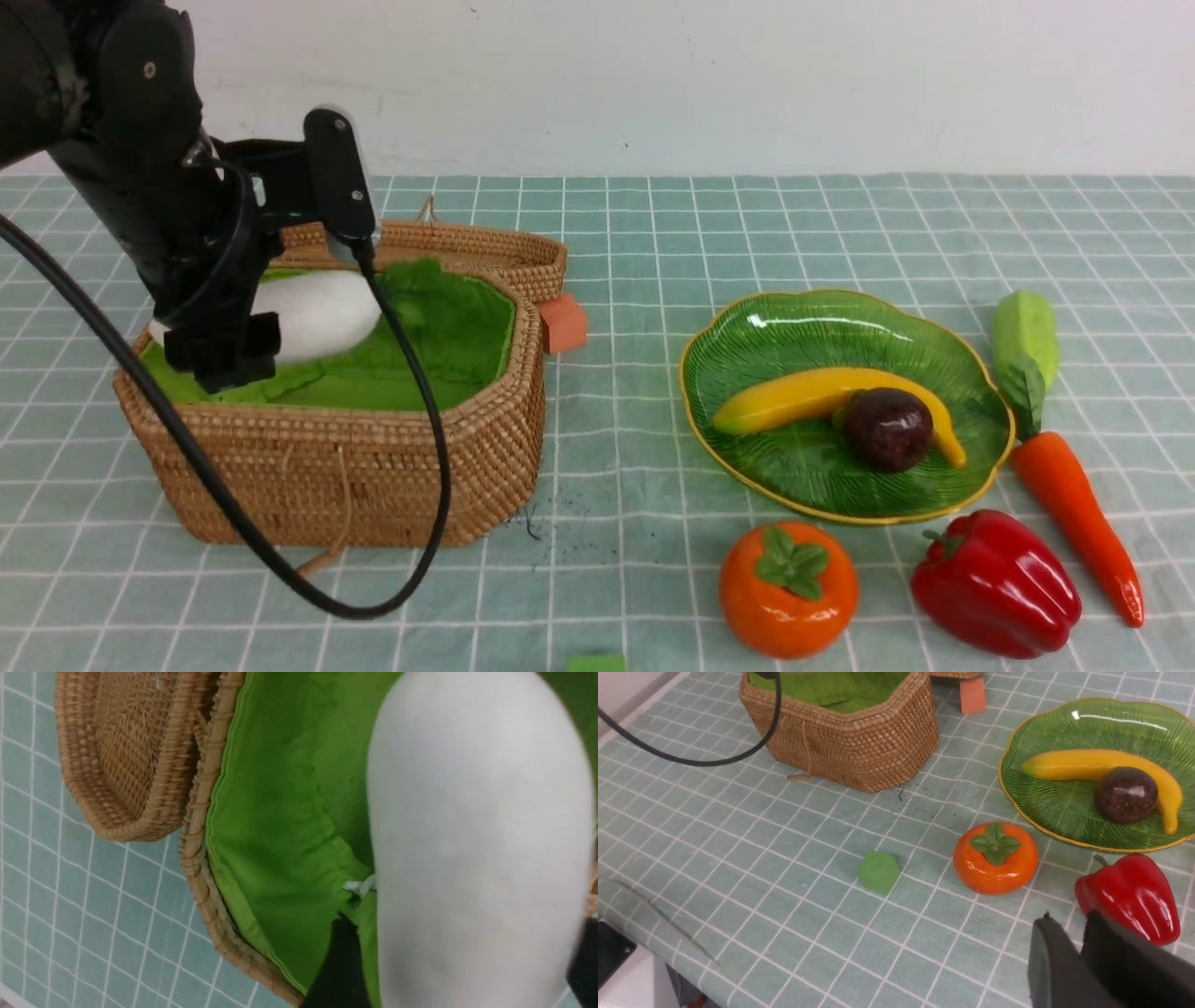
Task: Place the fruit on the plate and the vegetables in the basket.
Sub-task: Take a daikon with your left arm and place it on the basket on the left, then grab a tomato with your right arm and place it on the plate on the right.
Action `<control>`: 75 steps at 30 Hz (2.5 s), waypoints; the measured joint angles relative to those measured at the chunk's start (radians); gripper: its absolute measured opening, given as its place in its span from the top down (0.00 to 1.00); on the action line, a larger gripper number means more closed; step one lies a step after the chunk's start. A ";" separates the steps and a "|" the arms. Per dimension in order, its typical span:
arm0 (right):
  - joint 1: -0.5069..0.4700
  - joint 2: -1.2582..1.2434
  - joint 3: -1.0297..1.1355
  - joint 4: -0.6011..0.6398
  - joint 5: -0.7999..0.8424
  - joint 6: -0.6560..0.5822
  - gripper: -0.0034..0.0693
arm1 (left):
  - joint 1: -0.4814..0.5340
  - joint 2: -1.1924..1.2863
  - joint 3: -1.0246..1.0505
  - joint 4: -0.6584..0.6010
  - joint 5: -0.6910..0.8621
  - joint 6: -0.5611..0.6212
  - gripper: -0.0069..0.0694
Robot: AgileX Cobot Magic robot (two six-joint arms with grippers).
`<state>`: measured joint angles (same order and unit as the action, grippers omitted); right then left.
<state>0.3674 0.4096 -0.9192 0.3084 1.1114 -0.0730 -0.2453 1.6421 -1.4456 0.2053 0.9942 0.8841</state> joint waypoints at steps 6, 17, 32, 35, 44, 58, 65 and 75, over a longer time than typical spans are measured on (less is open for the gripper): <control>0.000 0.033 0.000 0.010 0.034 0.000 0.80 | -0.001 -0.057 0.000 -0.039 0.006 -0.140 0.04; 0.000 0.251 -0.026 0.039 0.092 0.024 0.78 | -0.224 -0.379 0.001 -0.340 -0.049 -0.566 0.86; 0.000 0.577 -0.066 0.042 0.086 0.073 0.77 | -0.337 -0.978 0.608 -0.366 -0.194 -0.824 0.93; 0.000 0.677 -0.066 0.048 0.051 0.107 0.77 | -0.337 -1.185 0.840 -0.453 -0.345 -0.823 0.93; 0.122 0.952 -0.094 0.016 -0.082 0.222 0.72 | -0.337 -1.397 1.036 -0.611 -0.486 -0.735 0.93; 0.032 1.208 -0.113 0.023 -0.344 0.274 0.16 | -0.337 -1.398 1.038 -0.672 -0.428 -0.647 0.93; 0.032 1.292 -0.113 0.131 -0.380 0.175 0.15 | -0.337 -1.398 1.038 -0.695 -0.424 -0.647 0.93; 0.072 1.326 -0.117 0.242 -0.386 0.073 0.15 | -0.337 -1.398 1.038 -0.728 -0.424 -0.647 0.93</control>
<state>0.4396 1.7358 -1.0367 0.5500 0.7257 0.0000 -0.5827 0.2437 -0.4074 -0.5224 0.5701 0.2372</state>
